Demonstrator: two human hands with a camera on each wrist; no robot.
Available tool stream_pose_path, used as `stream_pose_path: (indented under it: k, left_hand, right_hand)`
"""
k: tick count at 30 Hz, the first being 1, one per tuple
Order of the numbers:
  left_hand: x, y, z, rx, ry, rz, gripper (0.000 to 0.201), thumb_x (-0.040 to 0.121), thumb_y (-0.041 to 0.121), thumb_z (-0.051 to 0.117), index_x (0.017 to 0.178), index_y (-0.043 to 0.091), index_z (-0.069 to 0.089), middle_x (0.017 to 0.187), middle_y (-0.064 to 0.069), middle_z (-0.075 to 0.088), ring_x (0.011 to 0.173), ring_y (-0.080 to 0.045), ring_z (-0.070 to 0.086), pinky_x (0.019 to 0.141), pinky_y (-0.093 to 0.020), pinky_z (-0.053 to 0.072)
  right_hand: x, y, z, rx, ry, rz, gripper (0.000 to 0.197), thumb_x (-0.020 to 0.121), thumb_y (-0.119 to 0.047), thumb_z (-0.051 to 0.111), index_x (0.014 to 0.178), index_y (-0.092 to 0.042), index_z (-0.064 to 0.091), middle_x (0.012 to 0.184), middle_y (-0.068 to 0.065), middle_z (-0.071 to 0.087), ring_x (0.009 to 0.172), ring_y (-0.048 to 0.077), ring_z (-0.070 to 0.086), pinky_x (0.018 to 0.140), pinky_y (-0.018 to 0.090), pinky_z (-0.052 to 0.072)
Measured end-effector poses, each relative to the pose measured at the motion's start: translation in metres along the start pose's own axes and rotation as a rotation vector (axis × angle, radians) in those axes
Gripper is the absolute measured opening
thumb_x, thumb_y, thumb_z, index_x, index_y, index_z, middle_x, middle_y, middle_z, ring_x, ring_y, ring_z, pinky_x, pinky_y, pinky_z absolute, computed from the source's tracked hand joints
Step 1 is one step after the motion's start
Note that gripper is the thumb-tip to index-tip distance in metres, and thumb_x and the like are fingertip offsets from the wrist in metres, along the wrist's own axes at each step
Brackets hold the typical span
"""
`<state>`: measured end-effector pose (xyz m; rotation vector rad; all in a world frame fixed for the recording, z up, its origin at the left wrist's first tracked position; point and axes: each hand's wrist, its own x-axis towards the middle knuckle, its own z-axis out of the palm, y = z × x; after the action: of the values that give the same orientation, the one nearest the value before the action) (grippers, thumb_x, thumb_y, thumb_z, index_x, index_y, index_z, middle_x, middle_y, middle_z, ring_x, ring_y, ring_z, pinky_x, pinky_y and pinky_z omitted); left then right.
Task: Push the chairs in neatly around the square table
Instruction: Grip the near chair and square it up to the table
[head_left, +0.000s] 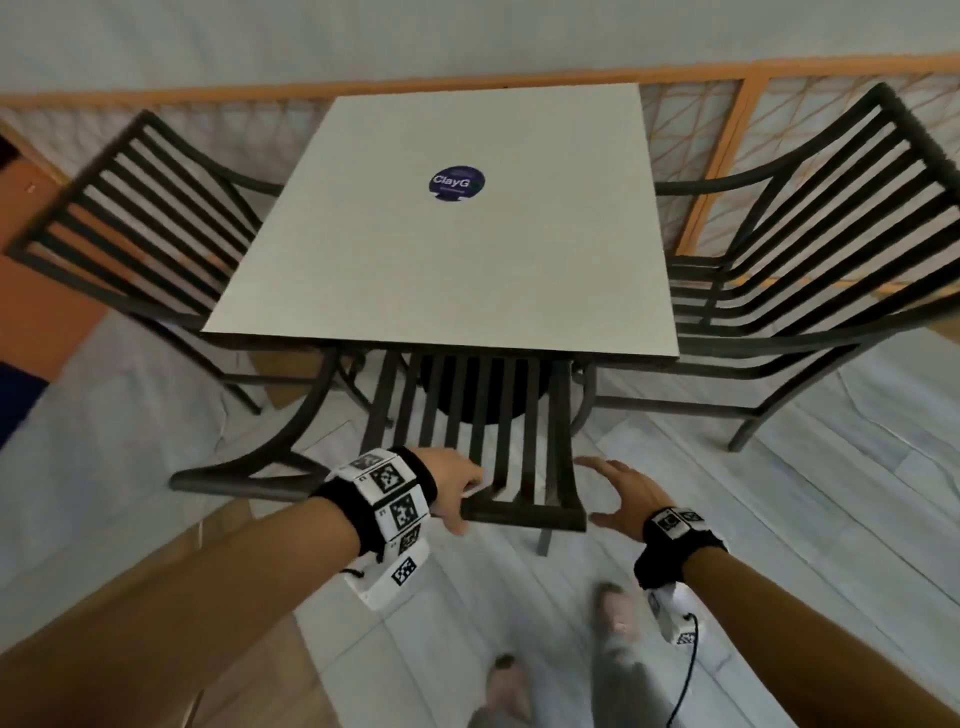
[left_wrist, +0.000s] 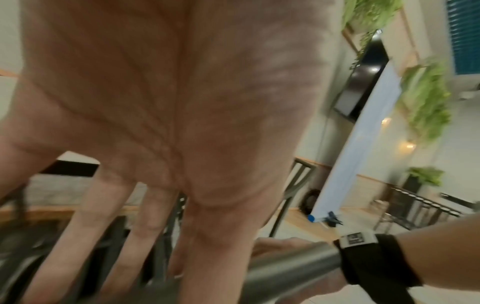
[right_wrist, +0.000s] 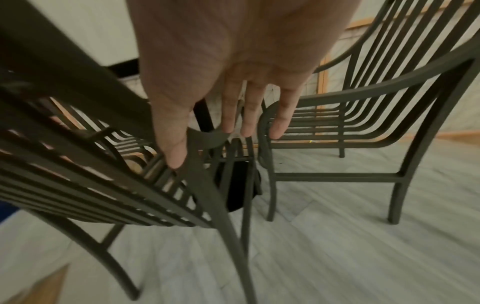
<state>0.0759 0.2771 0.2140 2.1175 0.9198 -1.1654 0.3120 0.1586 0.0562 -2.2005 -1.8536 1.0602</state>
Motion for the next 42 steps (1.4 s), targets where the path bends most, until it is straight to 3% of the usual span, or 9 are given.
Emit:
stream_pose_path:
  k: [3, 6, 11, 13, 21, 28, 34, 38, 42]
  left_hand:
    - [-0.012, -0.044, 0.026, -0.032, -0.016, -0.072, 0.072, 0.084, 0.028, 0.071, 0.147, 0.017, 0.036, 0.141, -0.011, 0.05, 0.124, -0.028, 0.051, 0.101, -0.036, 0.043]
    - [-0.019, -0.084, 0.048, -0.12, 0.134, -0.118, 0.063, 0.086, 0.031, 0.067, 0.144, 0.028, 0.042, 0.136, -0.007, 0.057, 0.124, -0.026, 0.053, 0.104, -0.036, 0.04]
    - [-0.013, -0.133, 0.08, -0.182, 0.399, -0.24, 0.019, 0.084, 0.04, 0.056, 0.099, 0.036, 0.066, 0.092, 0.005, 0.071, 0.093, -0.022, 0.065, 0.101, -0.057, 0.04]
    - [-0.005, -0.138, 0.085, -0.17, 0.394, -0.246, 0.012, 0.081, 0.044, 0.057, 0.088, 0.037, 0.064, 0.085, 0.008, 0.068, 0.089, -0.021, 0.064, 0.099, -0.06, 0.04]
    - [-0.001, -0.136, 0.104, -0.206, 0.378, -0.225, 0.015, 0.081, 0.047, 0.058, 0.092, 0.04, 0.065, 0.087, 0.008, 0.067, 0.089, -0.022, 0.065, 0.1, -0.065, 0.037]
    - [-0.007, -0.119, 0.099, -0.146, 0.508, -0.317, 0.018, 0.094, 0.034, 0.051, 0.101, 0.031, 0.067, 0.097, 0.003, 0.07, 0.097, -0.026, 0.065, 0.106, -0.076, 0.014]
    - [0.001, -0.13, 0.101, -0.21, 0.506, -0.272, 0.02, 0.089, 0.033, 0.053, 0.073, 0.027, 0.061, 0.075, 0.003, 0.066, 0.079, -0.022, 0.064, 0.103, -0.072, 0.027]
    - [0.003, -0.134, 0.104, -0.227, 0.517, -0.212, 0.012, 0.088, 0.034, 0.055, 0.08, 0.029, 0.063, 0.078, 0.004, 0.067, 0.079, -0.02, 0.064, 0.102, -0.068, 0.033]
    - [0.0, -0.12, 0.119, -0.066, 0.657, -0.239, 0.022, 0.092, 0.029, 0.055, 0.114, 0.033, 0.057, 0.106, 0.004, 0.066, 0.111, -0.024, 0.057, 0.109, -0.072, 0.02]
  right_hand:
    - [-0.002, -0.035, 0.013, 0.078, 0.012, -0.041, 0.078, 0.068, -0.032, 0.079, 0.131, -0.043, 0.035, 0.137, 0.004, 0.045, 0.119, 0.028, 0.05, 0.101, 0.043, 0.045]
    - [-0.002, -0.048, 0.02, 0.1, 0.08, -0.043, 0.062, 0.067, -0.034, 0.08, 0.122, -0.032, 0.052, 0.124, 0.007, 0.055, 0.111, 0.029, 0.056, 0.098, 0.039, 0.047]
    - [-0.001, -0.06, 0.031, 0.186, 0.22, -0.023, 0.024, 0.076, -0.009, 0.069, 0.099, -0.017, 0.068, 0.105, 0.012, 0.067, 0.095, 0.033, 0.064, 0.088, 0.035, 0.05]
    - [-0.004, -0.061, 0.035, 0.186, 0.258, -0.014, 0.019, 0.076, -0.005, 0.067, 0.089, -0.019, 0.068, 0.1, 0.01, 0.069, 0.089, 0.033, 0.066, 0.085, 0.04, 0.053]
    - [-0.019, -0.061, 0.042, 0.224, 0.265, 0.007, 0.025, 0.074, -0.001, 0.064, 0.078, -0.026, 0.063, 0.094, 0.009, 0.071, 0.084, 0.03, 0.066, 0.079, 0.034, 0.052]
    - [-0.008, -0.064, 0.042, 0.235, 0.297, 0.105, 0.019, 0.081, -0.002, 0.059, 0.09, -0.016, 0.068, 0.102, 0.01, 0.07, 0.093, 0.033, 0.064, 0.079, 0.026, 0.044]
    - [-0.007, -0.058, 0.042, 0.221, 0.259, 0.089, 0.02, 0.082, -0.01, 0.063, 0.099, -0.021, 0.067, 0.108, 0.008, 0.07, 0.1, 0.03, 0.063, 0.086, 0.029, 0.047]
    - [-0.012, -0.056, 0.038, 0.194, 0.239, 0.111, 0.029, 0.079, -0.014, 0.068, 0.105, -0.028, 0.065, 0.108, 0.005, 0.071, 0.098, 0.027, 0.065, 0.084, 0.026, 0.047]
    - [-0.031, -0.066, 0.02, 0.126, 0.174, 0.081, 0.035, 0.08, -0.013, 0.063, 0.109, -0.032, 0.063, 0.104, 0.004, 0.072, 0.092, 0.027, 0.065, 0.076, 0.029, 0.047]
